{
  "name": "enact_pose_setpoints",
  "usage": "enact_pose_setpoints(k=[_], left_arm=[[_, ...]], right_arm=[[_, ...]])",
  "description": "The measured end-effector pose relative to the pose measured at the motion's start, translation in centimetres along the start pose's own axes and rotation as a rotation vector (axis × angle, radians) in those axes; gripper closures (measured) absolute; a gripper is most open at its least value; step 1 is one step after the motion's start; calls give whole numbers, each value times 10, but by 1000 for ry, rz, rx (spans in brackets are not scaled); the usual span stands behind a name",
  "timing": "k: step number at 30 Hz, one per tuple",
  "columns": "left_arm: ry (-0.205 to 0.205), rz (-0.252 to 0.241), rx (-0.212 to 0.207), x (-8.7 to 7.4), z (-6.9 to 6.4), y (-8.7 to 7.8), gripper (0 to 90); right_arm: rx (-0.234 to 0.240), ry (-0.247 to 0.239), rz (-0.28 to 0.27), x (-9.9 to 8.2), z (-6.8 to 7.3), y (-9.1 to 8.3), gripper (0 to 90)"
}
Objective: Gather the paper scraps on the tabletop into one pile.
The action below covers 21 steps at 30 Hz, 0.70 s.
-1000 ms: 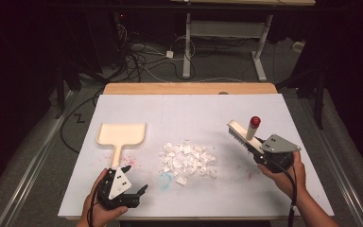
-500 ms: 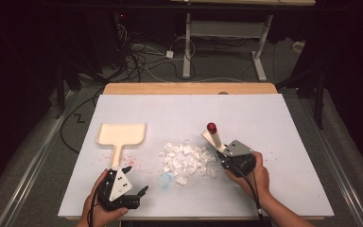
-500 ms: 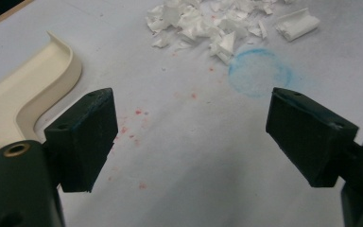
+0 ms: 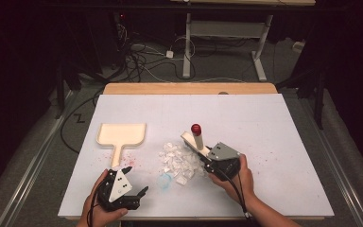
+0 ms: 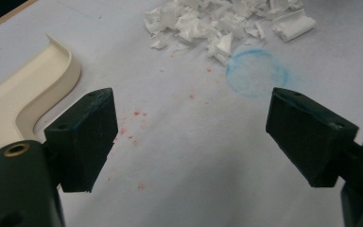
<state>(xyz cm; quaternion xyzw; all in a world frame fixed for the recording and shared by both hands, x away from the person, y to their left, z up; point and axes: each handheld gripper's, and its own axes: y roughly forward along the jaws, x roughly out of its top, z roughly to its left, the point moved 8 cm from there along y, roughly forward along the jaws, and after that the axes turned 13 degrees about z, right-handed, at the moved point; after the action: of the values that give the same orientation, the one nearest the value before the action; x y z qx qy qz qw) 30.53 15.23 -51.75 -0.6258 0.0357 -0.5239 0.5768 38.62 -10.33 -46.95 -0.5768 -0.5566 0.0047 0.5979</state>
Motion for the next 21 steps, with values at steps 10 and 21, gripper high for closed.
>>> enact_pose_setpoints(k=[10, 21], left_arm=[[-44, -42, 46, 1, 13, -9, 165], [-160, -91, 81, -5, 35, -22, 166]], right_arm=[[134, 37, -143, 13, -4, -51, 678], [473, -188, -80, -13, 73, -47, 678]])
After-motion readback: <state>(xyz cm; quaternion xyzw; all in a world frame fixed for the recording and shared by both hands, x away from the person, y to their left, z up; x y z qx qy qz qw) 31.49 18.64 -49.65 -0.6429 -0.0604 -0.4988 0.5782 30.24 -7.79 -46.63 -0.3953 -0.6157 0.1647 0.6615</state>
